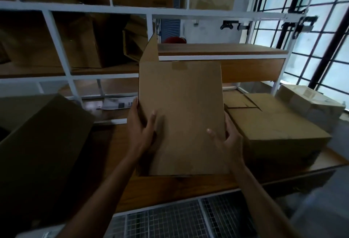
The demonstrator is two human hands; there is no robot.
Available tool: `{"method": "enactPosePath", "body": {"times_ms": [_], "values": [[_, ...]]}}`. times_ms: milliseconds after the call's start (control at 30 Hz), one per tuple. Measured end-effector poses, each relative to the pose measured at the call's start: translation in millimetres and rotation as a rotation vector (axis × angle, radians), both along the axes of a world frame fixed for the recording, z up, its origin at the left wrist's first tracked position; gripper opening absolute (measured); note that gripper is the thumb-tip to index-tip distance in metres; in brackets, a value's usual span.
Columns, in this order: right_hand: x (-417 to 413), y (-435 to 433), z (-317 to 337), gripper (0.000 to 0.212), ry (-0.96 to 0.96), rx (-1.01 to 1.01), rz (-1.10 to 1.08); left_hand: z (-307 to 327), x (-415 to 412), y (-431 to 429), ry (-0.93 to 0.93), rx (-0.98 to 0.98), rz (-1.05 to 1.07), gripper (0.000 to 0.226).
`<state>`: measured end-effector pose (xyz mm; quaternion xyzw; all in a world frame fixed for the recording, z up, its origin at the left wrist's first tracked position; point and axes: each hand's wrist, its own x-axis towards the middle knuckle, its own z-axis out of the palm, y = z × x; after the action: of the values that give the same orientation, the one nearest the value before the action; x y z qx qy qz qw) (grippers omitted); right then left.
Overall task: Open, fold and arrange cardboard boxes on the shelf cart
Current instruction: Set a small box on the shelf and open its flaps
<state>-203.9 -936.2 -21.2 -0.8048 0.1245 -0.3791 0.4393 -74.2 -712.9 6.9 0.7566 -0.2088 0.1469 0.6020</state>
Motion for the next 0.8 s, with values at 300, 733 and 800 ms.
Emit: {"method": "enactPosePath", "body": {"times_ms": [300,733,800], "values": [[11.0,43.1,-12.2,0.049,-0.110,0.346,-0.022,-6.9,12.8,58.0,0.107,-0.224,0.048,0.039],[36.4,48.0,0.4,0.081,-0.056,0.611,0.064,17.0,18.0,67.6,0.325,-0.395,-0.266,0.040],[37.2,53.2,5.5,0.074,-0.016,0.628,0.065,13.2,19.6,72.6,0.308,-0.393,-0.196,0.038]]}}
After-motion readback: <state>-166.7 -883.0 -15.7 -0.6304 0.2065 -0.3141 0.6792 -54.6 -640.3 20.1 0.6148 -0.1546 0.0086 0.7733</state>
